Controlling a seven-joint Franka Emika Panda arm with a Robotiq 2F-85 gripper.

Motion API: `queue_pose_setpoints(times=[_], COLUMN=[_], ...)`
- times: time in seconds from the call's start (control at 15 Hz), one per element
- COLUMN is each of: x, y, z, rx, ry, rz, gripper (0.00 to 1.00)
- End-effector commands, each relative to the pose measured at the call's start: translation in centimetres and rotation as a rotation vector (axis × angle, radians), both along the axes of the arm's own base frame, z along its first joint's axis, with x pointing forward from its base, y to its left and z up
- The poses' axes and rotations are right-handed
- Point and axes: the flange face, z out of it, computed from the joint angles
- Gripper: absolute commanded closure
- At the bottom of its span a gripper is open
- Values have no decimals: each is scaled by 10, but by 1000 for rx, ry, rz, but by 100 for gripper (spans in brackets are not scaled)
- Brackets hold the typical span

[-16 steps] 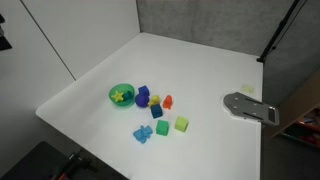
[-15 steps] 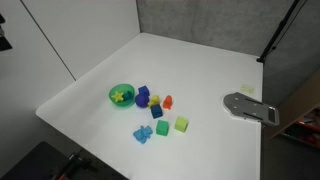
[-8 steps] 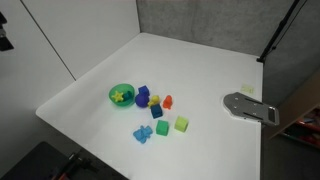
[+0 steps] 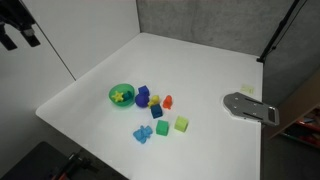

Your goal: Put the blue toy elephant in the green bowl

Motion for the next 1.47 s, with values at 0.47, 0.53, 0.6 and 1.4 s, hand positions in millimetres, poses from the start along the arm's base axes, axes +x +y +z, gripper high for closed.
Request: queue_pose_setpoints(times=[0.47, 0.53, 0.6, 1.4], x=[110, 121, 133, 169], y=[-22, -30, -39, -124], z=[-65, -74, -85, -210], rx=[86, 89, 91, 89], ry=[-127, -133, -134, -118], rz=[-149, -173, -195, -434], gripper=[0, 0, 0, 0])
